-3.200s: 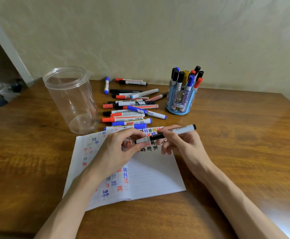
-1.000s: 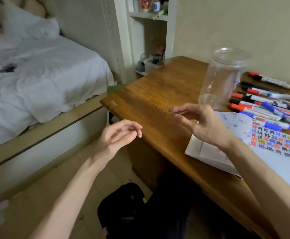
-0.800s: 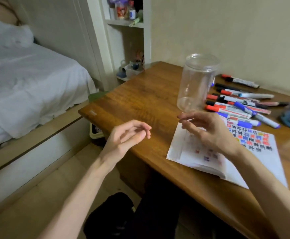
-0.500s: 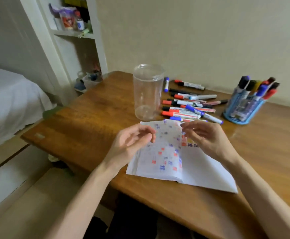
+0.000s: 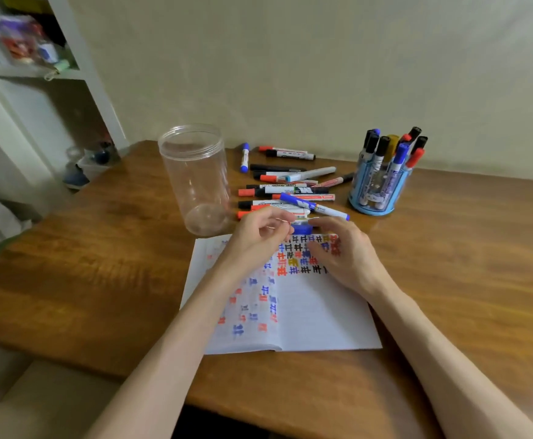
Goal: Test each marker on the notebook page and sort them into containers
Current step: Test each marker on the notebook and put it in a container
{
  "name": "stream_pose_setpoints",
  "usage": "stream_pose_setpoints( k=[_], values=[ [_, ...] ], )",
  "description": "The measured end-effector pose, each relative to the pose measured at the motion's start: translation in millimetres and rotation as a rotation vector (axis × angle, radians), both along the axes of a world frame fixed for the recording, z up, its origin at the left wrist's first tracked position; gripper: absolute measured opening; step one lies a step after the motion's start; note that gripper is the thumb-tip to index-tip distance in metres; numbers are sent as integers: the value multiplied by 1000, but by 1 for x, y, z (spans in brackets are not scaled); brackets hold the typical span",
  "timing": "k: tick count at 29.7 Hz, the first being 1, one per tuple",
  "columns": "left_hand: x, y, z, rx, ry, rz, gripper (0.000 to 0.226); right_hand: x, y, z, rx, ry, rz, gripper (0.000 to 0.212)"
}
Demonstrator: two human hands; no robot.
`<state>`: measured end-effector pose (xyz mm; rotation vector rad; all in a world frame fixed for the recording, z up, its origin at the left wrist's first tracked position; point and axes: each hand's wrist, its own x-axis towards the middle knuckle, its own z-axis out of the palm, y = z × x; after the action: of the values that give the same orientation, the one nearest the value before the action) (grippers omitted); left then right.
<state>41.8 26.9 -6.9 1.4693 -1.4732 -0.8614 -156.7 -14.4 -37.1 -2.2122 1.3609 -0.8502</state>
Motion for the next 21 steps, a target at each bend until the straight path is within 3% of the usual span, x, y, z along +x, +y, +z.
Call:
stream_pose_setpoints(
  k=[8, 13, 18, 21],
  values=[
    [8, -2, -22, -59, 124, 63, 17, 18, -12, -3, -98, 169, 6, 41],
    [8, -2, -21, -84, 154, 35, 14, 29, -19, -4, -114, 137, -50, 31],
    [9, -1, -21, -123, 149, 23, 13, 26, -17, -7, -270, 159, -100, 13],
    [11, -1, -22, -149, 118, 24, 15, 18, -11, 4, -176, 10, -166, 13]
  ],
)
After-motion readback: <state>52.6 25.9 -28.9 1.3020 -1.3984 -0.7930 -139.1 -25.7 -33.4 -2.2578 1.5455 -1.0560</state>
